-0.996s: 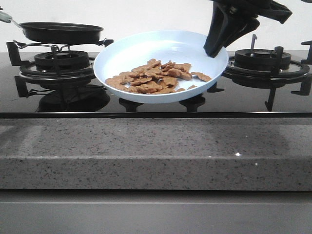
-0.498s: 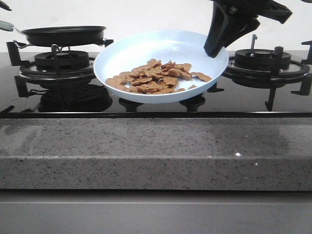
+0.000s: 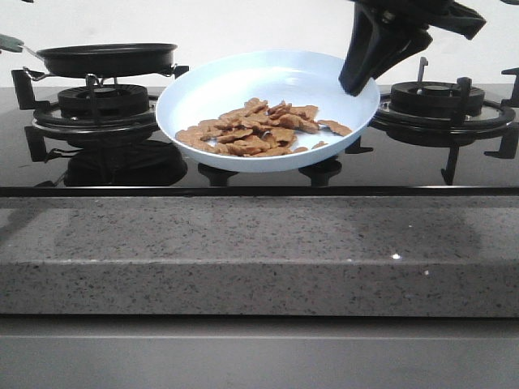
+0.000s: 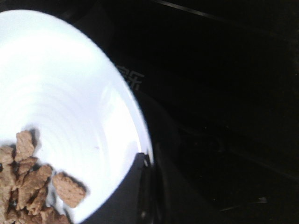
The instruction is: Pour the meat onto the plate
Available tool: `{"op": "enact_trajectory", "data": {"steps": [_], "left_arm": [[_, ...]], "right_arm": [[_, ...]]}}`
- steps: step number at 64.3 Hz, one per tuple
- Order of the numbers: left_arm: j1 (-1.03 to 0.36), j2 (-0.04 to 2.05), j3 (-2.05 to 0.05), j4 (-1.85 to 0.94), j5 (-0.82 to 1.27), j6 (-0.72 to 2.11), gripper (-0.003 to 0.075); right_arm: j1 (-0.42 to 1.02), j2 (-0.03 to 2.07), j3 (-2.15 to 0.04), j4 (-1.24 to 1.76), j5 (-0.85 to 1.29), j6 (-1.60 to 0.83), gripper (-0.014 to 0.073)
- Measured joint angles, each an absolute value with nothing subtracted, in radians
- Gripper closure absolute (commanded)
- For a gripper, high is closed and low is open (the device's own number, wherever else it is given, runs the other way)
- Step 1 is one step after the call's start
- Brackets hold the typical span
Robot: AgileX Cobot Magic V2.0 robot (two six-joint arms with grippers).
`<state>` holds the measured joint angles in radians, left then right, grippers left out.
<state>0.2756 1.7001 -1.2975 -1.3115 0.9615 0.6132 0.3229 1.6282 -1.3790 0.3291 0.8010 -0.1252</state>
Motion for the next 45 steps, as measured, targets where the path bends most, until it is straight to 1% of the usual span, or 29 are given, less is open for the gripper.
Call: {"op": "enact_trajectory", "data": {"steps": [7,13,16,18,21,23,25,27,36,45], "left_arm": [[0.276,1.693,-1.298,-1.279,0.991,0.598,0.0304],[0.276,1.692,-1.298,-1.241,1.01,0.573,0.0357],[0.276,1.692,-1.298,-1.219,1.021,0.56,0.0412],[0.276,1.692,-1.298,-1.21,1.031,0.553,0.0465],[0.276,1.692,-1.298,-1.196,1.047,0.548,0.0568],[0.276,1.692,-1.298,-1.194,1.056,0.548,0.0622],[0.276,1.691,-1.298,-1.188,1.071,0.547,0.0702],[0.276,1.689,-1.298,-1.189,1.078,0.547,0.0741],[0.274,1.677,-1.298,-1.181,1.105,0.552,0.0741],[0.257,1.613,-1.288,-1.165,1.105,0.592,0.0741]], "right_arm": [[0.323,1.628,-1.379,0.329,0.801,-0.125,0.0654],[0.323,1.628,-1.379,0.329,0.801,-0.125,0.0654],[0.323,1.628,-1.379,0.329,0.801,-0.125,0.0654],[0.323,1.628,-1.379,0.329,0.801,-0.125,0.0654],[0.323,1.628,-1.379,0.329,0.801,-0.125,0.0654],[0.323,1.628,-1.379,0.329,0.801,-0.125,0.0654],[0.323,1.628,-1.379,0.329,0.801,-0.125,0.0654],[0.323,1.628,-1.379,0.329,0.801,-0.125,0.0654],[0.323,1.628,-1.379,0.329,0.801,-0.125,0.0654],[0.323,1.628,-1.379,0.329,0.801,-0.125,0.0654]]}}
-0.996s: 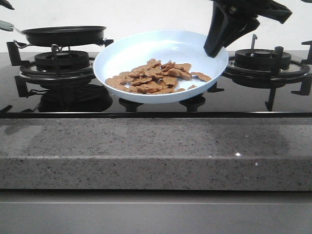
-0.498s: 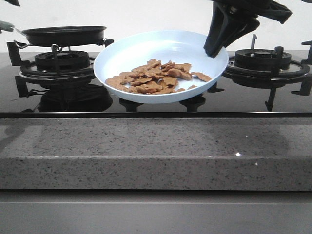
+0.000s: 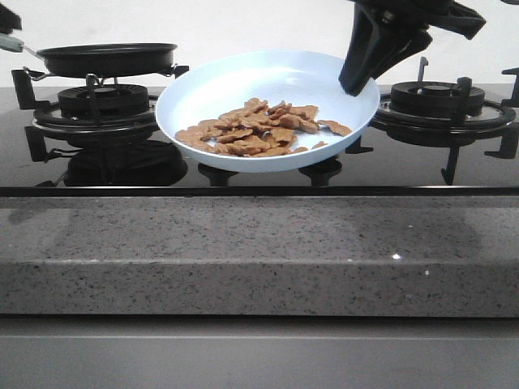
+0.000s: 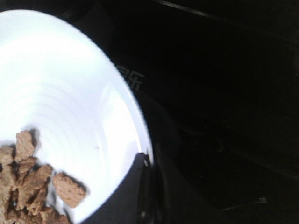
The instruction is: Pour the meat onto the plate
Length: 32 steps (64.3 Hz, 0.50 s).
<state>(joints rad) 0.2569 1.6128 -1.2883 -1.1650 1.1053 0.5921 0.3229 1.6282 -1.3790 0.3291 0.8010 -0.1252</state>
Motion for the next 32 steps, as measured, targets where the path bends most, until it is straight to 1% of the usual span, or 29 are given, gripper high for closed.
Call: {"op": "enact_trajectory", "data": {"steps": [6,12,22,32], "left_arm": [[0.215,1.527,-1.264,-1.099,1.057,0.608,0.0741],[0.154,1.426,-1.227,-0.976,0.953,0.603,0.0741],[0.015,1.232,-1.139,-0.757,0.786,0.523,0.0741],[-0.089,1.071,-1.018,-0.56,0.659,0.44,0.0741]], "right_arm": [[0.323,1.628,-1.379,0.329,0.801,-0.125,0.0654],[0.323,1.628,-1.379,0.329,0.801,-0.125,0.0654],[0.323,1.628,-1.379,0.329,0.801,-0.125,0.0654],[0.323,1.628,-1.379,0.329,0.801,-0.125,0.0654]]}}
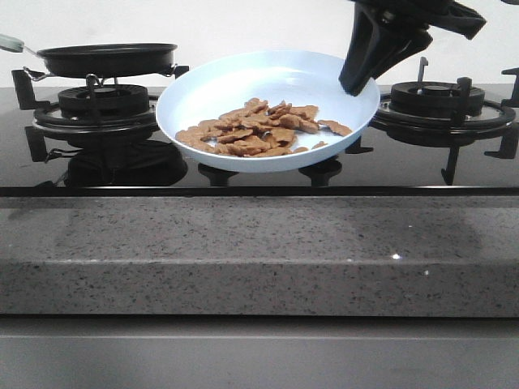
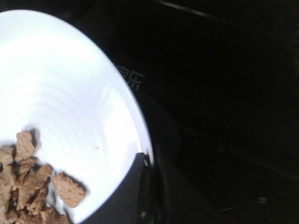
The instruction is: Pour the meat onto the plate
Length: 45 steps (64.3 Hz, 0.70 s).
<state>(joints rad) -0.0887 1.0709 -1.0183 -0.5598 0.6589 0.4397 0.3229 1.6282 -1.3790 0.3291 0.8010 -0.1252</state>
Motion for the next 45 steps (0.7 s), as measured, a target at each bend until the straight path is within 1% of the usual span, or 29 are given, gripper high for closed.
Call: {"op": "enact_trajectory", "data": {"steps": [9,24,33,45], "left_arm": [[-0.156,0.908,-0.872,-0.416,0.546,0.414,0.0741],[-0.171,0.65,-0.626,-0.355,0.373,0.404,0.0741],[-0.171,0.54,-0.551,-0.353,0.323,0.402,0.0741],[-0.171,0.488,-0.535,-0.353,0.291,0.402,0.0741]], "right_arm": [[0.323,1.628,-1.379,0.329,0.801,-0.125,0.0654],[0.323,1.628,-1.379,0.329,0.801,-0.125,0.0654],[0.323,1.628,-1.379,0.329,0.801,-0.125,0.0654],[0.323,1.628,-1.388,0.329,0.801,-0.125,0.0654]]}}
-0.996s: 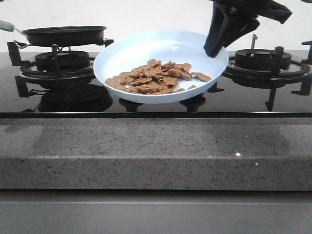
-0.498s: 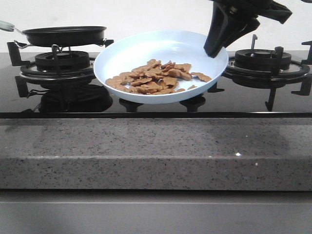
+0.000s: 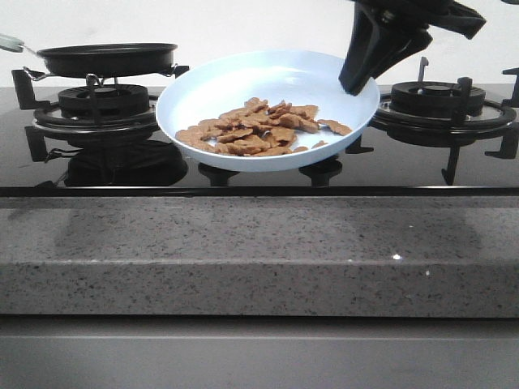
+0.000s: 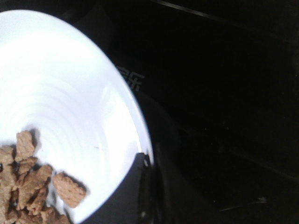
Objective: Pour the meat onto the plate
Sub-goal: 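Lower the plate of meat with the right gripper back between the burners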
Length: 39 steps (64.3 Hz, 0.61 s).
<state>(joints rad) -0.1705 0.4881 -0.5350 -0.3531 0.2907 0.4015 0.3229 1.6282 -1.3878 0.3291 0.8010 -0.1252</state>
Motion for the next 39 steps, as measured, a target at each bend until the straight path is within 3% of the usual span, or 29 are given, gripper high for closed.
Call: {"op": "enact_trajectory", "data": {"steps": [25,39], "left_arm": [[-0.171,0.486,-0.535,-0.353,0.27,0.401,0.0741],[-0.171,0.486,-0.535,-0.353,0.27,0.399,0.0741]], "right_arm": [[0.213,1.873,-1.783,0.406,0.901,-0.114,0.0654],[0.174,2.024,-1.897,0.407,0.917,-0.091,0.0651]]}}
